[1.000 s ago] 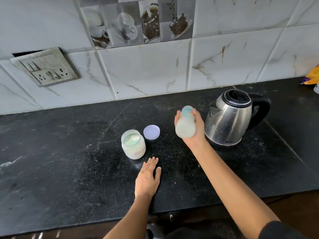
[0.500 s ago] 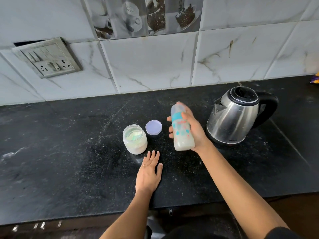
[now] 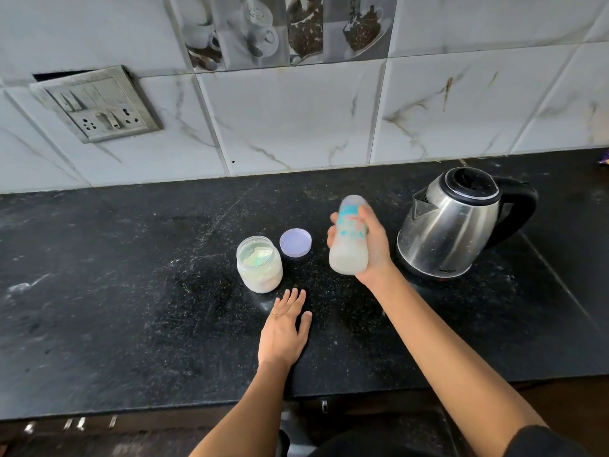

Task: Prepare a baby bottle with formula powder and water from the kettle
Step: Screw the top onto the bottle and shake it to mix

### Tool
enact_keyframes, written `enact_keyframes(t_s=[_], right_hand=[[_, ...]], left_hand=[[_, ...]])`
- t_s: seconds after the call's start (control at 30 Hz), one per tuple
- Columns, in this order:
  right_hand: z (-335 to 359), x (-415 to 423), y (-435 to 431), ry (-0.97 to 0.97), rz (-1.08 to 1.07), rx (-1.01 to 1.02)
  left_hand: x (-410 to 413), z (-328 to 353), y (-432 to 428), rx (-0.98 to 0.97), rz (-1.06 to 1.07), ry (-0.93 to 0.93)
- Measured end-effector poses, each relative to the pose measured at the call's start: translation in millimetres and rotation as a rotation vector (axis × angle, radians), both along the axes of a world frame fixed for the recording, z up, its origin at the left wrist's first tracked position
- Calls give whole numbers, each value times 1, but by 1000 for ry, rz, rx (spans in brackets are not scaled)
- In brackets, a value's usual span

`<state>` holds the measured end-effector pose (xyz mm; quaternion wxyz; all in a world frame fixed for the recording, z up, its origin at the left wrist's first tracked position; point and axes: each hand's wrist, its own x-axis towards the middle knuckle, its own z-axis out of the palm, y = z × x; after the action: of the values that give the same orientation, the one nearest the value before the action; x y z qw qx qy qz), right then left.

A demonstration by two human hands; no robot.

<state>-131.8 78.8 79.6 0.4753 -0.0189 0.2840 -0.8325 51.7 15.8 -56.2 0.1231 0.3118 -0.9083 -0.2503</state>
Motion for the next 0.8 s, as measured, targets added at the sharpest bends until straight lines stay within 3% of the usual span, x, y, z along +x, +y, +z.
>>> enact_keyframes(t_s=[0.1,0.13,0.2,0.27,0.4,0.53,0.7,0.8], right_hand=[[1,8,10,288,153,-23],[4,5,6,254,121,-19],[7,0,1,-3,-25,-16],[5,-4,2,-61,-46,-30],[9,10,10,274,130,-33],[15,-5,-3,-38,-85,13],[15,2,6,187,91,-18],[19,-7,-2,-59,-72,-31]], left_hand=[[0,-1,1,-1,9,8],[0,-1,1,1,13,10],[1,-1,1,3,13,10],[0,-1,1,8,10,10],[0,-1,0,12,6,12],[0,0,0,5,2,10],[0,0,1,3,5,19],[1,0,0,3,8,17]])
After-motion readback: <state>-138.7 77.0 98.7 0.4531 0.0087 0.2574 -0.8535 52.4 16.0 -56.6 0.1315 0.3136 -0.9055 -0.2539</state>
